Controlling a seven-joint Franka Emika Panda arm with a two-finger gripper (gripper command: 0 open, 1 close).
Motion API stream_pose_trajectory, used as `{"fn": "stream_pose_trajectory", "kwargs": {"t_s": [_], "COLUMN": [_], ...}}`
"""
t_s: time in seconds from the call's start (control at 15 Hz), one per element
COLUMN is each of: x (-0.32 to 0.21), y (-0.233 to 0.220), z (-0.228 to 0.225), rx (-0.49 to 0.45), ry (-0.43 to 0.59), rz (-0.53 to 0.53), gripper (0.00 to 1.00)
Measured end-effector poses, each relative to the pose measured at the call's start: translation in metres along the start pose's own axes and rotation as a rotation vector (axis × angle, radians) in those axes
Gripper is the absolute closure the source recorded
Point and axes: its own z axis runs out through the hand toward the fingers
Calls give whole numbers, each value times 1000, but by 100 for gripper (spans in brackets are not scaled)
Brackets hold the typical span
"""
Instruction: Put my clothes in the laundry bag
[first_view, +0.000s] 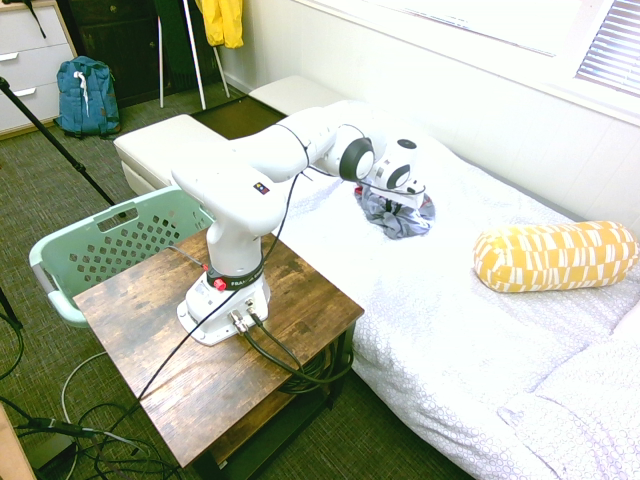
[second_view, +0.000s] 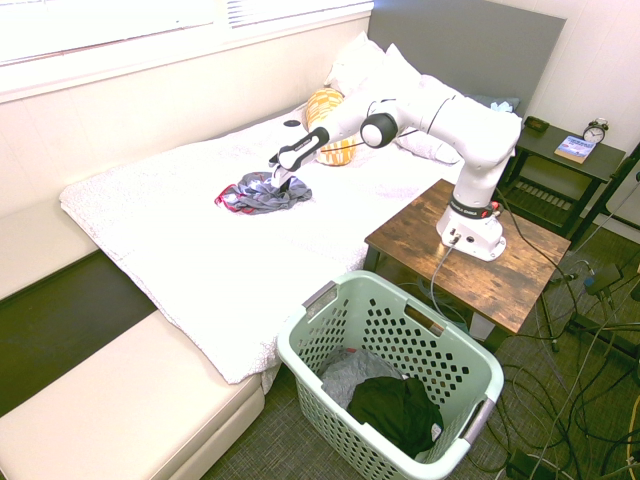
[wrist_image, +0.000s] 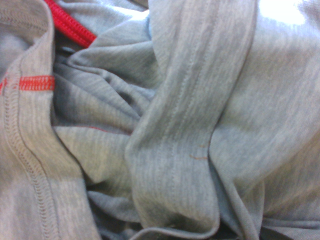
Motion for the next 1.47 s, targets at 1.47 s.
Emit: {"fn": "stream_pose_trajectory", "kwargs": {"t_s": [1.47], "x": [-100], "y": [-149], "z": [-296], "rx": [201], "ry": [95], "rz": [-251], "gripper": [100]}}
